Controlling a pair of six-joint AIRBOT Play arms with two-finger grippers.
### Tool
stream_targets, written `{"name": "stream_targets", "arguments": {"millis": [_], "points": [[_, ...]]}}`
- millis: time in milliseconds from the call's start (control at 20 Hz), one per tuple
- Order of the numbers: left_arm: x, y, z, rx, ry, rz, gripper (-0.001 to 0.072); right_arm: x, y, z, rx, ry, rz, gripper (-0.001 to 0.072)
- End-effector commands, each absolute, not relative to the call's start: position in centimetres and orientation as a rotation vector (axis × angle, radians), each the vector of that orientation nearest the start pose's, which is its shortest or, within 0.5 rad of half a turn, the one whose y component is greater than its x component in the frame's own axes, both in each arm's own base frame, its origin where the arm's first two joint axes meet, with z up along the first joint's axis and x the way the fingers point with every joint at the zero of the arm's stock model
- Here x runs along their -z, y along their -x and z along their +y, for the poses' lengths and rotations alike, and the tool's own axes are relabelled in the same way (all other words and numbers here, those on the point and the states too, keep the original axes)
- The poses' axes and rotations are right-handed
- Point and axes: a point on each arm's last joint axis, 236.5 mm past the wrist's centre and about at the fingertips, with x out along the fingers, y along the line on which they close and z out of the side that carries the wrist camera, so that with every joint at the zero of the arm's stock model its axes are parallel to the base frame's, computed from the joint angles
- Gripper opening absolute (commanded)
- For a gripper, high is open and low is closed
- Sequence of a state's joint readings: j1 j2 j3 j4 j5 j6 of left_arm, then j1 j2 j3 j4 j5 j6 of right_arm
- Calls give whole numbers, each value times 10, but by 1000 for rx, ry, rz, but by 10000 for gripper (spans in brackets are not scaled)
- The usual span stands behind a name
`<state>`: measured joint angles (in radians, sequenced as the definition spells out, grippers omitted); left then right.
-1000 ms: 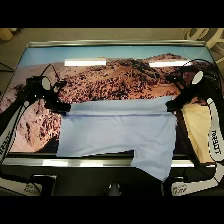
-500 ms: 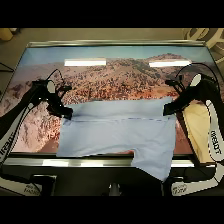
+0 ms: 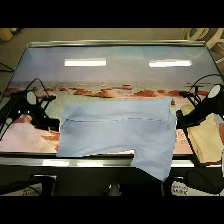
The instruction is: Fold the shirts.
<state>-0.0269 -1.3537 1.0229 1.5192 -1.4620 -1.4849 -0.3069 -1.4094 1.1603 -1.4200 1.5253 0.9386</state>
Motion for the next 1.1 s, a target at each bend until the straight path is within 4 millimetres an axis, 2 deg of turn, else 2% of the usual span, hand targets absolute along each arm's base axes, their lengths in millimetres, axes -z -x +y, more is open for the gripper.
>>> {"name": "stream_targets", "arguments": {"millis": [0,100,250,350,500,550,650,750,800,850,900,1050], "points": [[87,-205,-25,134,48,1842,614,54,-262,-45,-430,12,1651,394],[96,-180,-39,184,106,1893,615,57,-258,-37,-463,-12,1652,394],[107,-159,-47,198,148,1942,615,58,-256,-41,-459,11,1661,393],[110,-156,-47,195,150,1946,615,59,-254,-46,-450,28,1672,394],[115,-163,-54,198,188,1907,606,59,-253,-46,-450,29,1676,395],[117,-166,-59,199,220,1887,491,58,-252,-45,-453,27,1680,399],[120,-174,-66,198,262,1848,444,58,-249,-45,-458,24,1690,402],[122,-179,-68,170,289,1826,262,57,-242,-43,-461,26,1701,409],[121,-181,-71,175,306,1819,205,58,-233,-42,-464,26,1716,447],[121,-182,-74,190,314,1815,89,61,-222,-41,-463,30,1737,456],[119,-183,-78,218,320,1807,21,66,-210,-39,-467,27,1758,503],[118,-185,-81,244,316,1791,20,81,-180,-28,-490,-5,1813,503]]}}
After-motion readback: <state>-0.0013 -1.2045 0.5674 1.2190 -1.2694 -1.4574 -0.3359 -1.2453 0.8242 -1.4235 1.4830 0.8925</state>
